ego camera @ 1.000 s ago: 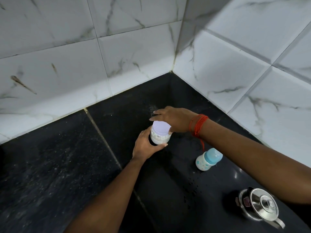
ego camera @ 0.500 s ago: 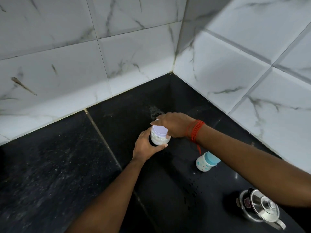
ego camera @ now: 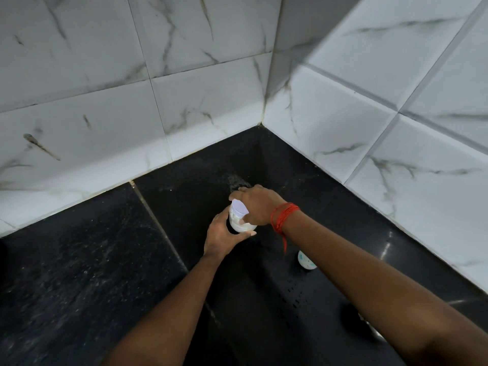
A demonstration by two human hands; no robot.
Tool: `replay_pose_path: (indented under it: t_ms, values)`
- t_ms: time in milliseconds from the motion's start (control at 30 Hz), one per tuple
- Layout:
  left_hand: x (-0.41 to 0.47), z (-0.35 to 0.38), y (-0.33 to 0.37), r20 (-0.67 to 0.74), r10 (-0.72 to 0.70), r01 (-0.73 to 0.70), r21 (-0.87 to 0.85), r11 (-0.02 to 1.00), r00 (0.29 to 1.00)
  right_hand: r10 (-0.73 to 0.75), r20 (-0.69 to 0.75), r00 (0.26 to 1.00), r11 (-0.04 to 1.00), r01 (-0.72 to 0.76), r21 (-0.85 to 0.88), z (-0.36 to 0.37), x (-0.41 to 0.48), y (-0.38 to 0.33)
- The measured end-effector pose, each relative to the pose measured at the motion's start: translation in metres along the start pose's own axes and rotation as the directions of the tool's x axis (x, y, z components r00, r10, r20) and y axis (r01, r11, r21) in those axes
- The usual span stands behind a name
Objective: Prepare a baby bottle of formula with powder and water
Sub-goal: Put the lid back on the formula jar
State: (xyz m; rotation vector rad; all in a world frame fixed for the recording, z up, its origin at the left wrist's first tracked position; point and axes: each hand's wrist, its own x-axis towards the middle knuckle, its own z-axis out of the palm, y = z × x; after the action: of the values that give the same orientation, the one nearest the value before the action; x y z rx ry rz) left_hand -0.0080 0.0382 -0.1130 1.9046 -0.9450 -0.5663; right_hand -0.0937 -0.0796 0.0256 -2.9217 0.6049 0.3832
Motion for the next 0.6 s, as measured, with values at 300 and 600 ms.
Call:
replay_pose_path:
  t_ms: [300, 600]
  values:
    - [-0.051, 0.01, 0.005, -0.051, 0.027, -0.015, 0.221, 0.975, 0.998, 0.093, -0.059, 0.994, 0.986, -0.084, 0.145, -0.018, -0.007, 0.024]
    - [-0.051, 0.018, -0.004, 0.125, 0.156, -0.2, 0.604, 0.771, 0.98, 0.138, 0.02, 0.99, 0.979, -0.14, 0.15, -0.013, 0.005, 0.029]
